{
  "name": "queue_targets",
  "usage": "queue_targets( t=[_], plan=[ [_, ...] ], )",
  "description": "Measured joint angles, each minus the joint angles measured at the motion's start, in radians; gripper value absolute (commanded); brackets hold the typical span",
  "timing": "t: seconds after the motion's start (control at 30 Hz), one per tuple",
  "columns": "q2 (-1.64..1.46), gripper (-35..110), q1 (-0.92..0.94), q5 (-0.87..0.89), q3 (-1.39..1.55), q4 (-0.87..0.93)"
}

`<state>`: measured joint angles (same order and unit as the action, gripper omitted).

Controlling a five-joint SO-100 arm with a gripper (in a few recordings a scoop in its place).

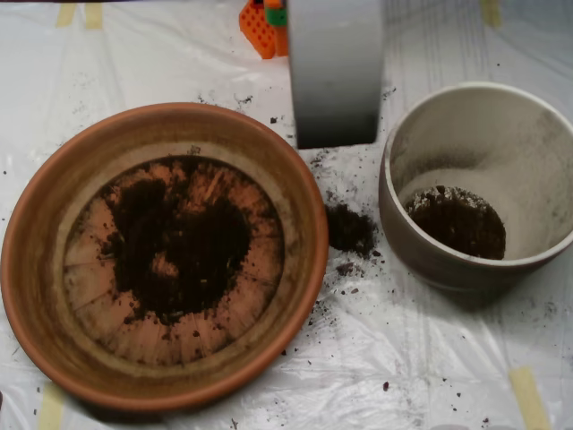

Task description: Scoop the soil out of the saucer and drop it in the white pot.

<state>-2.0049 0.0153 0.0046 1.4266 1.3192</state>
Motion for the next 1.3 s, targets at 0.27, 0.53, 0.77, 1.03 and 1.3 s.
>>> queue_targets(
  t=[0.27, 0.53, 0.77, 1.03, 1.3],
  plan=[
    [-0.190, 45, 0.179, -0.046, 0.517, -0.173],
    [-0.210, 45, 0.291, -0.074, 0.813, -0.325],
    [-0.028, 45, 0.341, -0.075, 0.838, -0.374],
    [0.305, 45, 0.359, -0.061, 0.649, -0.362],
    [0.555, 44, 0.360, -0.069, 0.382, -0.293]
  ],
)
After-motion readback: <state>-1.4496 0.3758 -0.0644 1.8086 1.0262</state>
